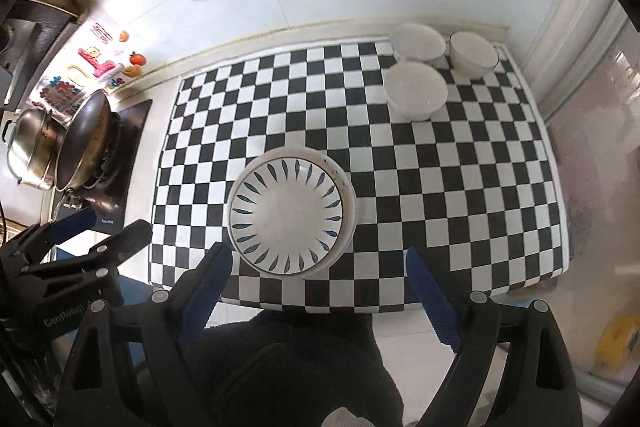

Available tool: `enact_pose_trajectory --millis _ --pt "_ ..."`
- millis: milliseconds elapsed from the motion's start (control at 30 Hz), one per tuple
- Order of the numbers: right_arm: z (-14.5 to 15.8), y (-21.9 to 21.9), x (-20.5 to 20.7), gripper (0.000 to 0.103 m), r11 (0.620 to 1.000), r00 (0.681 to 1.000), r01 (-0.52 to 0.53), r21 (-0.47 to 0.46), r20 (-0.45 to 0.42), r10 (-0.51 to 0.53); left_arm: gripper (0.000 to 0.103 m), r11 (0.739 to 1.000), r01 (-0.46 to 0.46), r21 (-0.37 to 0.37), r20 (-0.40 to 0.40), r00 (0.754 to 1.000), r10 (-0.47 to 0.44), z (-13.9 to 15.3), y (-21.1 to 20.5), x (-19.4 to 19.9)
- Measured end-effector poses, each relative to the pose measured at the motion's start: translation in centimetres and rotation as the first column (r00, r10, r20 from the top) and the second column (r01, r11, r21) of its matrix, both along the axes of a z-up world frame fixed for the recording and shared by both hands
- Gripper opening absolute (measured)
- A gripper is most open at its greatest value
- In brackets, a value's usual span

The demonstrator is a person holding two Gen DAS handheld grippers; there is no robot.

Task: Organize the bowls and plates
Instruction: 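Raise both grippers off the stack and move them toward the white bowls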

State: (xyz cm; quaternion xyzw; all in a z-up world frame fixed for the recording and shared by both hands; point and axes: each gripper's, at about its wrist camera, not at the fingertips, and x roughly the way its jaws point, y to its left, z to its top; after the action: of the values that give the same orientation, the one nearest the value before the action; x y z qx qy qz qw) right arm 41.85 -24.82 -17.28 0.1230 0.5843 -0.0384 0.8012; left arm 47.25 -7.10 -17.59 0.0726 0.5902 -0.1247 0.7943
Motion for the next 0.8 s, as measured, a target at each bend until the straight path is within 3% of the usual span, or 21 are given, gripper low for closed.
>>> enact_pose_trajectory --millis 133,400,800 --pt "1.8 0.6 -1.0 0.091 1.0 1.0 -0.003 -0.018 0.021 0.003 0.086 1.0 0.008 0.012 0.051 0.999 -0.008 2.1 0.5 -0.8" --pt "3.4 1.8 -1.8 0.091 0.999 1.0 -0.012 -0.04 0.02 0.013 0.086 0.999 0.033 -0.005 0.043 0.999 -0.033 3.2 0.7 -1.4" --pt "2.1 1.3 -0.9 0.091 0.997 0.997 0.074 -0.001 0.016 -0.074 0.086 0.997 0.062 -0.041 0.039 0.997 -0.061 2.4 1.1 -0.1"
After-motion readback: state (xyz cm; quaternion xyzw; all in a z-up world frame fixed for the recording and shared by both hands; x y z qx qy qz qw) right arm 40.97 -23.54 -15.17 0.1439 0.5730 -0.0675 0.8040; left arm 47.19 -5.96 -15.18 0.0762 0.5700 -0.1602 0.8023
